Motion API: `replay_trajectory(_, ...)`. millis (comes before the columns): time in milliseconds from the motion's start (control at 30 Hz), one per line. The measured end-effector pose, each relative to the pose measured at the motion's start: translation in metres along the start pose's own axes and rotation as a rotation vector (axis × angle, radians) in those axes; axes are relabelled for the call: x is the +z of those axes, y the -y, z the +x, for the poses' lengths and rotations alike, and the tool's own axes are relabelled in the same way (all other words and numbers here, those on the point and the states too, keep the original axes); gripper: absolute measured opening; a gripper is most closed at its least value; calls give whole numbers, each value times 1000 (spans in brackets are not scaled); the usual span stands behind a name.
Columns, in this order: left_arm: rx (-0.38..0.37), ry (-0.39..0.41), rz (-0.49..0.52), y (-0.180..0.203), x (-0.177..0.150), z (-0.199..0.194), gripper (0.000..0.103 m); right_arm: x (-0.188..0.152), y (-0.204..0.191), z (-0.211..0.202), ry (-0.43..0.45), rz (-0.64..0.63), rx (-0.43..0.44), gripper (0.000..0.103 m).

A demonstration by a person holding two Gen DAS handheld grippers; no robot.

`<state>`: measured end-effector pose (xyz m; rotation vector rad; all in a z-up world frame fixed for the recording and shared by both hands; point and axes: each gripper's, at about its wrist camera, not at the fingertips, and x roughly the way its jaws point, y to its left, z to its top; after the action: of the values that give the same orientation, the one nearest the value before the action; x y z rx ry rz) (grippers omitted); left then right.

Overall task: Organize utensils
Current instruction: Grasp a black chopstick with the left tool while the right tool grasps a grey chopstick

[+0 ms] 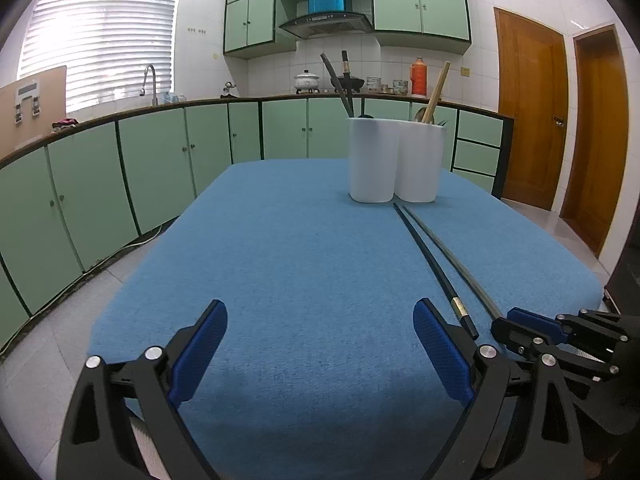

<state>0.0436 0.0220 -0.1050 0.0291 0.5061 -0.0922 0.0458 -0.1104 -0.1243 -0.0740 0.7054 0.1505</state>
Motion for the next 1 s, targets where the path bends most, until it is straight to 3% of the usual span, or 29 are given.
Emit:
replay_trajectory(500,-63,-24,3,30,3,7,91,-9,38,-15,22,113,-59,7)
replay_trajectory(667,-103,-58,22,55,2,17,73,-11,60,-21,29,153,-77,7)
replay_trajectory(1000,-127,-125,34,83,-4,35,46,-17,76,-24,33,175,-59,7)
